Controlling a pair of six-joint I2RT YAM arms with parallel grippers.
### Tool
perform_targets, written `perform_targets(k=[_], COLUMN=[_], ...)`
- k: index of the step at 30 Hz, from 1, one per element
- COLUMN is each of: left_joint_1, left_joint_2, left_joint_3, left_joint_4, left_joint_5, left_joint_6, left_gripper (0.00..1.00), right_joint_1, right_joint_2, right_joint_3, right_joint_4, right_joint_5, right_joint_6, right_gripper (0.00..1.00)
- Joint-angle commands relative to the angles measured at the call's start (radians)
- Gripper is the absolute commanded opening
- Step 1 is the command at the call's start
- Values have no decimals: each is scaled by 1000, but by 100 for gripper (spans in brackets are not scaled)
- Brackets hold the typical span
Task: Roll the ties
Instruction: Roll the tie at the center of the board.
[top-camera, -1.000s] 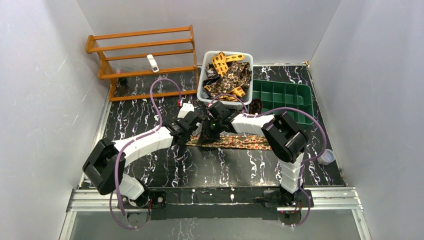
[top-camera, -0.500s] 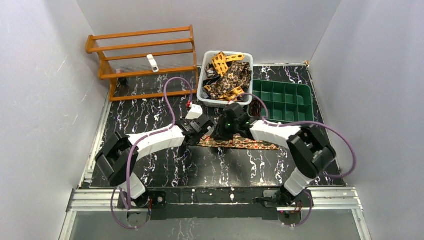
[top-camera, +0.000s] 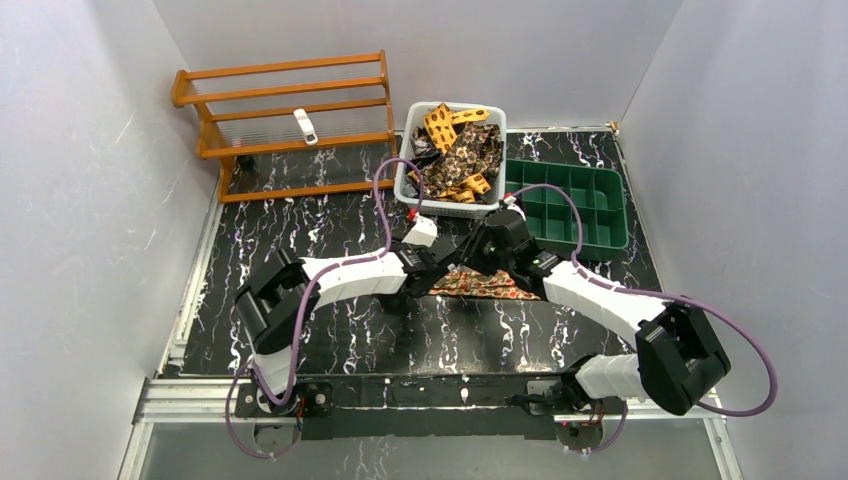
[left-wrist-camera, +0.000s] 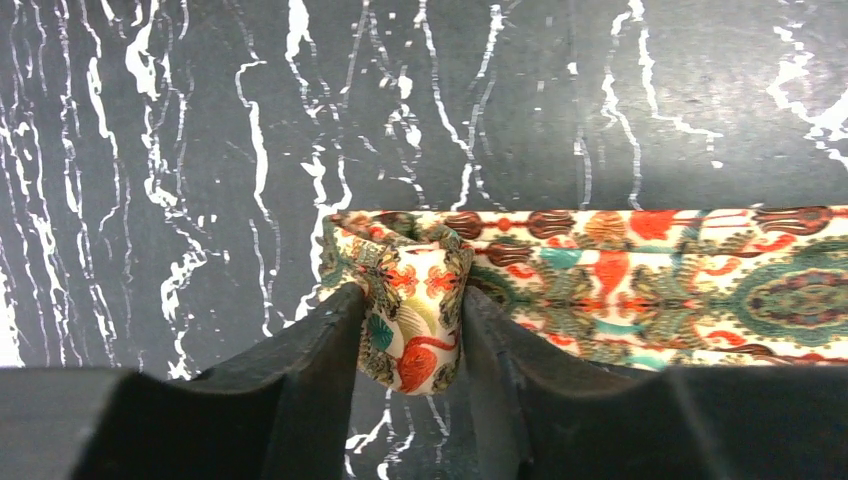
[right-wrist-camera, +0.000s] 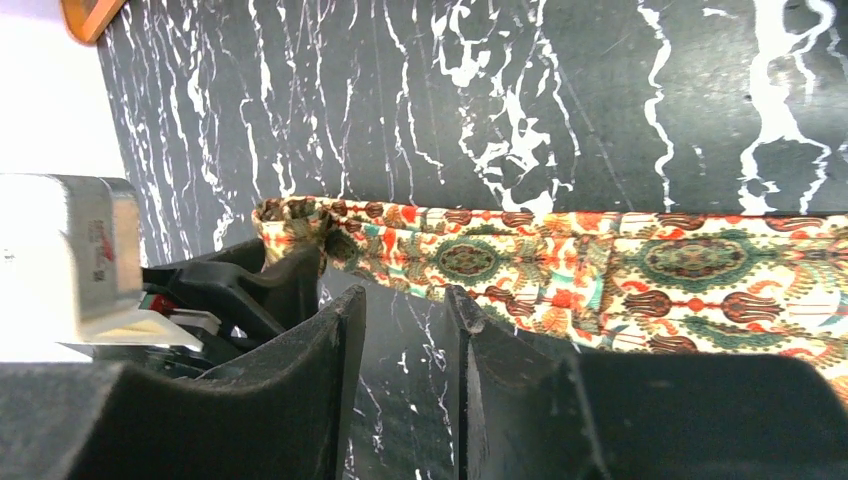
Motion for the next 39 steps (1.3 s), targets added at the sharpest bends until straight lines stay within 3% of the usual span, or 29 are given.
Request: perform_targets(k=[1,10,16,21,24,29,34,39], left_joint_1=[-20,-17,88,177,235,414,551,588], left_joint_2=[44,7,-128,-291,-380,-427,-457,-420], left_joint_3=[66,86,30,-23,-69,-197,-337,-363], left_joint_4=[-44,35,158,213,212,263,395,418], left_joint_5=[-31,198,461,536,549,745,961,1041], left_joint_6=[-39,-51,-46,-24,-17,28,33,41], left_gripper=[45,69,75,80,85,86,85,85], right_joint_1=[-17,-57,-63,-63,-61,-22,28,33], right_joint_2=[-32,-12,42,105,157,301,415,472], right_joint_3=[-27,-46,-16,30,50,136,251,295], right_joint_4=[-1,24,39,69,172,215,182,150], right_joint_5=[38,-48,-122,-228,-342,-446,-455,-456], right_joint_6=[6,1,0,-27,-42,-52,-88,-106], right_gripper=[44,47,48,49,53,59,60,59])
